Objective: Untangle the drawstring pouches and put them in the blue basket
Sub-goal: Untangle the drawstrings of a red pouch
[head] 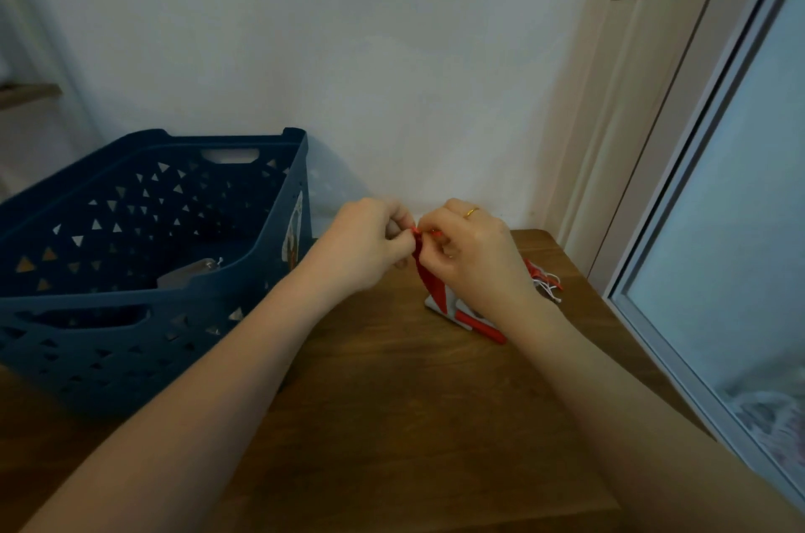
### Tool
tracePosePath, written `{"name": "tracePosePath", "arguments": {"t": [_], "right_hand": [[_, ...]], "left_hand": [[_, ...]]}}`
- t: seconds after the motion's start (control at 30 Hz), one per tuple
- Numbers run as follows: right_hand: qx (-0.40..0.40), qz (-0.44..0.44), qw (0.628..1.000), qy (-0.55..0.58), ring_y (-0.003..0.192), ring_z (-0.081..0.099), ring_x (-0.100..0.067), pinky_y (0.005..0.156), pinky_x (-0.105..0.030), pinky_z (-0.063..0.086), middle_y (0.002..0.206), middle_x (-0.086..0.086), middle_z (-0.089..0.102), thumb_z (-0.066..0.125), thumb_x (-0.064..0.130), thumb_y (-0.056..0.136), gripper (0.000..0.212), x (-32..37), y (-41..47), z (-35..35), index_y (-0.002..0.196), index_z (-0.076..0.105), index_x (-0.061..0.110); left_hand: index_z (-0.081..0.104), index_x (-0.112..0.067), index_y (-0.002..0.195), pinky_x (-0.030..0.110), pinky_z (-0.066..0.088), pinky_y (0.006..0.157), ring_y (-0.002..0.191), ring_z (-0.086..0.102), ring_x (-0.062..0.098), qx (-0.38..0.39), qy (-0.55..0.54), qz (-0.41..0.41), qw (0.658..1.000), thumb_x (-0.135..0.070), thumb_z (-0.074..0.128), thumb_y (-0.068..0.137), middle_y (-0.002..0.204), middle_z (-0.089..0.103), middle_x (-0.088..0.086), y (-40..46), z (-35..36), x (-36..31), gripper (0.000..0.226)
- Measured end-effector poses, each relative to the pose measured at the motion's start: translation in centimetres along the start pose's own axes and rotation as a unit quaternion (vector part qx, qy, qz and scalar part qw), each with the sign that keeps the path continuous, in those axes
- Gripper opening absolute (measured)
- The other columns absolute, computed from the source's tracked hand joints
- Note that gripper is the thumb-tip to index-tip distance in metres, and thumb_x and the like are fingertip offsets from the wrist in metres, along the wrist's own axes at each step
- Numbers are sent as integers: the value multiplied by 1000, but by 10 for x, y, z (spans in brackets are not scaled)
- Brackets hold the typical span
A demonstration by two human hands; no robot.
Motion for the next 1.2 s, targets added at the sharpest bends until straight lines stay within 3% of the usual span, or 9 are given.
{"name": "tracePosePath", "arguments": {"t": [0.07, 0.17, 0.27, 0.37, 0.57, 0.7, 0.8, 1.0, 1.2], "right_hand": [[32, 122, 982, 140, 60, 51, -3, 58, -17, 43, 65, 3, 57, 57, 13, 82, 12, -13, 3, -2, 80, 68, 7], [71, 290, 882, 365, 68, 57, -19, 66, -33, 51, 71, -8, 61, 55, 2, 89, 12, -27, -3, 8, 83, 65, 6], [71, 369, 775, 508, 73, 50, -28, 78, -43, 42, 72, -12, 55, 52, 6, 90, 16, -32, -13, 25, 81, 64, 9], [75, 409, 698, 583, 62, 52, -12, 70, -30, 40, 62, 0, 57, 47, 8, 93, 18, -33, -23, 38, 80, 61, 7], [75, 430, 714, 547, 69, 55, -15, 79, -35, 44, 73, -6, 59, 49, 12, 94, 18, -34, -20, 41, 85, 63, 5], [63, 423, 730, 533, 59, 51, -10, 61, -23, 43, 65, -3, 53, 48, 8, 94, 19, -32, -13, 34, 80, 62, 5], [56, 431, 730, 527, 52, 46, -7, 52, -17, 39, 56, 1, 50, 50, 6, 93, 21, -34, -14, 32, 74, 60, 7], [79, 406, 763, 496, 54, 47, -8, 55, -19, 40, 58, 1, 53, 55, 5, 90, 18, -38, -8, 24, 73, 62, 8], [57, 417, 797, 433, 49, 42, -7, 50, -19, 35, 56, 4, 50, 53, -6, 87, 22, -40, -9, 22, 80, 51, 15]], "left_hand": [[56, -22, 87, 4, 42, 56, 55, 57, -8, -25, -10, 26, 999, -14, 56, 92, 69, 63, -8, -1, -2, -4, 9], [54, -24, 85, 9, 48, 60, 59, 61, -2, -59, -64, 53, 995, -13, 55, 93, 71, 62, -7, -3, -3, -9, 13], [56, -21, 90, 7, 43, 57, 59, 59, -5, -92, -58, 73, 991, -14, 56, 92, 71, 58, -11, -2, -2, -11, 8], [54, -21, 93, 10, 37, 54, 59, 54, 1, -104, -24, 77, 991, -16, 56, 93, 75, 56, -12, 0, 2, -4, 5], [60, -17, 94, 5, 38, 56, 57, 54, -2, -151, -42, 111, 981, -14, 56, 93, 85, 61, -6, -6, 2, -1, 5], [63, -16, 95, 7, 44, 58, 66, 59, -6, -154, -76, 92, 981, -24, 60, 90, 84, 61, -12, -6, 0, -4, 9], [67, -13, 92, 18, 48, 69, 78, 59, 7, -164, 15, 84, 983, -29, 61, 89, 87, 65, -4, -1, -2, -5, 17], [61, -15, 94, 19, 33, 71, 84, 46, 8, -147, 96, 111, 978, -27, 50, 95, 88, 50, -8, 4, 1, -6, 16], [44, -16, 72, 28, 20, 58, 71, 35, 13, -129, 121, 68, 982, -18, 48, 93, 67, 37, -10, 7, 7, 10, 22]]}}
Point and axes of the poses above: each hand's wrist, its own y-axis towards the middle knuckle, its own z-axis out of the palm, x = y × z, the point moved 7 cm from there along y, towards the middle knuckle
